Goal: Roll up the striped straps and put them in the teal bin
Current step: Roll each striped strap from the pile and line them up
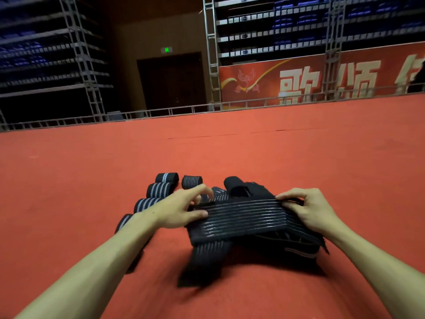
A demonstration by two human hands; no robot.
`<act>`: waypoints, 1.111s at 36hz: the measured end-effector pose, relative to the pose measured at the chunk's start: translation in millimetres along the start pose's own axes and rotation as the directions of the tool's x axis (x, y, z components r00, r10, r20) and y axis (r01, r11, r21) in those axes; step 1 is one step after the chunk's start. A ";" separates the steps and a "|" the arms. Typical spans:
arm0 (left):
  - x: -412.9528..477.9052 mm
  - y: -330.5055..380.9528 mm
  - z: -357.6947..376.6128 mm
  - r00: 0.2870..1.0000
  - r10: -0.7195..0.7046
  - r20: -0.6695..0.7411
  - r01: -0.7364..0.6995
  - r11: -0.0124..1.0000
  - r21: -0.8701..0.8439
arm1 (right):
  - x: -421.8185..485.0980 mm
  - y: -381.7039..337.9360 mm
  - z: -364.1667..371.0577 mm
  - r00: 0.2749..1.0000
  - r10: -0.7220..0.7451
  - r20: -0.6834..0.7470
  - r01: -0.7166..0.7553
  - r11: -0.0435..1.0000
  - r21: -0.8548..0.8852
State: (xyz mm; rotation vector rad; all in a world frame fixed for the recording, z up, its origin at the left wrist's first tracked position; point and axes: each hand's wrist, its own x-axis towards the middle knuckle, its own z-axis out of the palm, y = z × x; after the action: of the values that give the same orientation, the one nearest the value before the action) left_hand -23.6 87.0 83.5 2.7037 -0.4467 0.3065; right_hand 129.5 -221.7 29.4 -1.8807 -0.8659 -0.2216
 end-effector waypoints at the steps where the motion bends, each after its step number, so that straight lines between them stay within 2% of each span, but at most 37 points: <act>1: -1.6 -0.9 4.8 1.000 -0.006 0.020 0.006 1.000 -0.016 | -1.0 2.3 0.8 1.000 0.002 -0.015 -0.002 1.000 -0.004; 5: -10.2 -2.5 20.0 0.996 -0.032 0.083 0.035 0.999 -0.031 | 0.9 2.5 -0.9 0.999 -0.010 -0.047 0.009 1.000 -0.024; 8: -13.8 -0.8 9.8 0.999 -0.024 0.024 0.026 0.997 -0.072 | 4.5 -3.3 -6.8 0.999 -0.021 -0.039 0.019 0.999 -0.038; 13: -10.2 -1.7 -28.3 0.999 0.004 -0.042 -0.003 1.000 0.031 | 10.6 -16.3 -20.0 1.000 -0.016 0.024 0.016 1.000 -0.022; 21: 0.7 13.4 -70.8 0.998 -0.024 0.055 0.021 0.998 0.062 | 31.6 -44.8 -22.9 0.997 -0.066 -0.032 0.065 0.998 -0.022; 23: 0.3 16.0 -81.0 0.999 -0.024 0.024 0.023 0.999 0.047 | 36.9 -52.6 -23.6 0.997 -0.069 -0.023 0.069 0.997 -0.019; 27: 3.4 22.3 -105.1 0.992 -0.028 -0.124 0.019 0.997 -0.076 | 48.1 -70.1 -24.9 0.996 -0.082 -0.042 0.081 0.997 -0.017; 30: 11.0 29.0 -114.9 0.987 -0.034 -0.158 0.014 0.992 -0.123 | 58.5 -83.6 -24.1 0.997 -0.076 -0.031 0.077 0.996 0.038; 32: 18.4 32.8 -113.1 0.989 -0.031 -0.142 0.014 0.993 -0.120 | 64.9 -90.1 -22.6 0.997 -0.070 0.025 0.069 0.997 0.044; 40: 55.8 45.0 -84.0 0.995 0.012 -0.098 -0.019 0.997 -0.075 | 73.3 -70.4 -12.7 0.986 0.022 0.167 0.011 0.980 -0.197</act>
State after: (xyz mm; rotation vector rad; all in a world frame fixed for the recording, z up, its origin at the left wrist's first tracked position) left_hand -0.2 66.6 189.5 2.5998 -0.4417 0.4155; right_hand 139.5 -181.9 123.3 -2.1096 -0.9825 -0.1511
